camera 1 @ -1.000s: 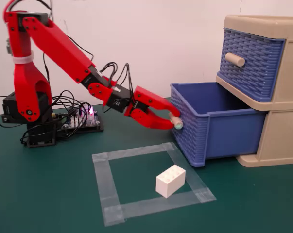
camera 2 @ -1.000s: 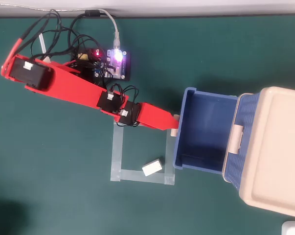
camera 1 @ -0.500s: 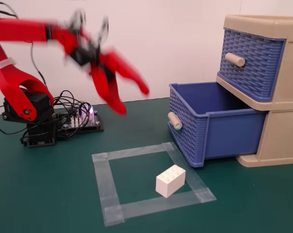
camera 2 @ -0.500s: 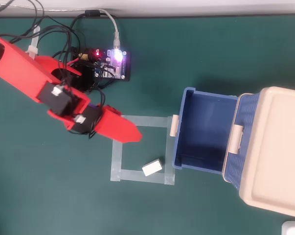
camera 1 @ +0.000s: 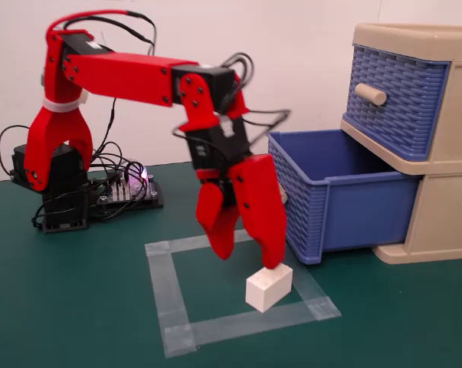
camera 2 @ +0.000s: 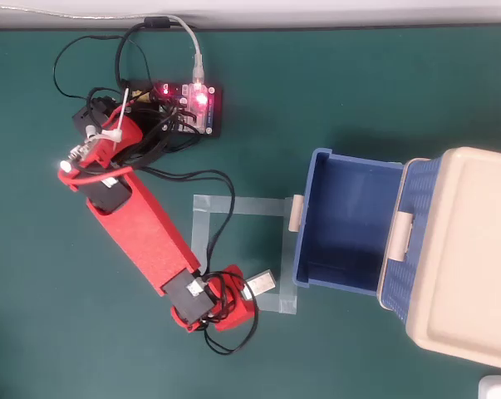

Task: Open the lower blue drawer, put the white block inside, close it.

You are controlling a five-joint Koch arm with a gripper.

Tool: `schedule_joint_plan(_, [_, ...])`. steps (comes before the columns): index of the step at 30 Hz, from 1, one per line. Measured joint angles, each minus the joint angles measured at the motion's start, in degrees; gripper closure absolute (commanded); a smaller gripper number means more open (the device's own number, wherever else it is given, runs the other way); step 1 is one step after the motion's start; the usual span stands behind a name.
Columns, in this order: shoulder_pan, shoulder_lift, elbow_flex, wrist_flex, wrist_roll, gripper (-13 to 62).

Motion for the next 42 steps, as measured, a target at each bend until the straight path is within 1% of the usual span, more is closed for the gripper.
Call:
schedule_joint_plan(4, [-0.26, -3.25, -2.29, -0.18, 0.35, 15.0])
schedule_joint_plan(13, [-0.53, -8.17, -2.37, 0.00, 0.35, 15.7])
schedule_joint_plan(16, [-1.58, -9.58, -2.37, 0.00, 0.35, 18.7])
schedule_joint_plan(18, [-1.85, -10.20, -2.46, -0.18, 0.35, 24.3])
schedule_joint_plan(20, [-2.11, -10.99, -2.64, 0.09, 0.44, 33.5])
schedule_joint_plan(23, [-2.55, -11.07, -3.34, 1.14, 0.44, 57.0])
schedule_joint_plan(27, [-3.08, -11.25, -5.36, 5.36, 0.35, 57.5])
schedule_joint_plan(31, [-2.81, -10.99, -12.48, 11.07, 0.35, 57.5])
schedule_joint_plan(37, [-2.55, -1.41, -30.15, 27.33, -0.09, 57.4])
schedule_joint_plan(40, [-6.77, -0.18, -36.56, 28.92, -0.35, 57.4])
schedule_joint_plan(42, [-13.62, -1.76, -40.25, 28.48, -0.18, 57.3])
